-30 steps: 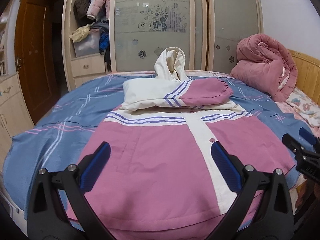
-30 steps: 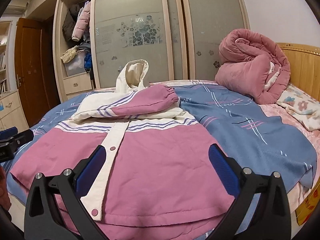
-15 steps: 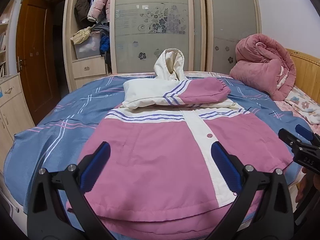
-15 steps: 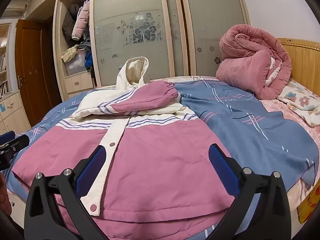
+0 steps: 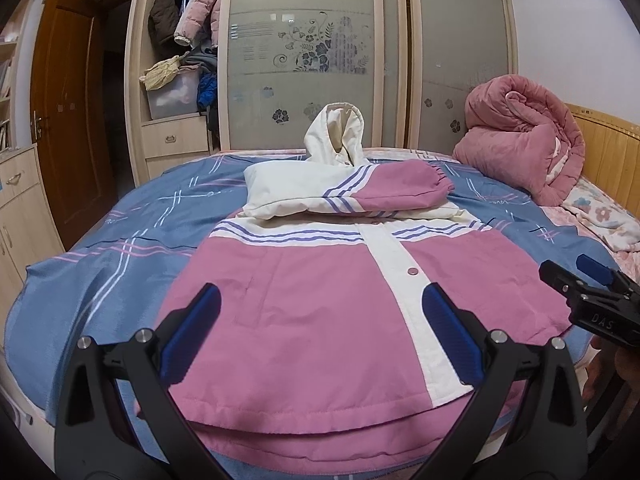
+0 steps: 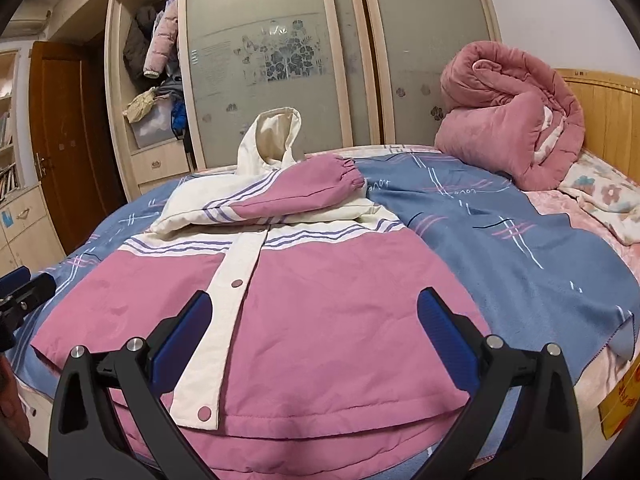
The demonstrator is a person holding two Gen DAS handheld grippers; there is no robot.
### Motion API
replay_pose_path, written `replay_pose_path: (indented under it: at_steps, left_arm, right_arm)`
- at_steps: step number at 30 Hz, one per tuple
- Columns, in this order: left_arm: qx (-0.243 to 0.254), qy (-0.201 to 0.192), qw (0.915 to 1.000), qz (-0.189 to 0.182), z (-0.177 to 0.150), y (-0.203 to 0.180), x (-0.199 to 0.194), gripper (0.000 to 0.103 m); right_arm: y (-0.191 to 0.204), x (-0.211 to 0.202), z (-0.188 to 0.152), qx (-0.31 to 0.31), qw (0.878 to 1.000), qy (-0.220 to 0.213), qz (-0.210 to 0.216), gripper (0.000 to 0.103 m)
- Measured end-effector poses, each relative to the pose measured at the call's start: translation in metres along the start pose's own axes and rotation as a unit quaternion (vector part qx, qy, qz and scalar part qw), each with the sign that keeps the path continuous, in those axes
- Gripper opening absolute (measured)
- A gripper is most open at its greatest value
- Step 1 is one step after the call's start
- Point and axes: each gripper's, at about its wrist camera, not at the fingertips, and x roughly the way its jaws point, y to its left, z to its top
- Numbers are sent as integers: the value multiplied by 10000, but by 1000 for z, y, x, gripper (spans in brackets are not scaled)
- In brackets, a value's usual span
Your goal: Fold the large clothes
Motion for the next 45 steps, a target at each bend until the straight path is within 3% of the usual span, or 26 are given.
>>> replay_pose_path:
  at_steps: [5, 11, 13, 17, 22, 31, 39, 45]
  left_arm:
    - [-124, 128, 9998, 18, -1, 0, 16, 101]
    - [-366, -18, 9993, -100, 10, -5, 29, 101]
    - [-371, -104, 9992, -145, 13, -7, 34, 101]
    - [-372, -104, 9992, -86, 18, -5, 46, 101]
    - [-838, 55, 9963, -195, 21, 7, 67, 101]
    - [-662, 60, 9968, -441, 20, 3, 82, 101]
    - [-910, 213, 9941, -553, 22, 37, 101, 101]
    - [-966, 432, 9919, -703, 19, 44, 113, 101]
  right_arm:
    - [0, 9, 1, 230, 9997, -11, 65, 102]
    - [3, 27, 18, 782, 9933, 158, 831, 90]
    - [7, 40, 36, 960, 9882, 254, 1163, 87]
    - [31, 76, 88, 744, 9849, 286, 1534, 74]
    - [77, 182, 175, 539, 9767, 672, 1965, 68]
    - [104, 375, 261, 623, 9815, 1095, 1445, 63]
    - [110, 489, 283, 628, 9850, 1318, 923, 63]
    - [116, 550, 293, 839, 9806, 1448, 1024, 63]
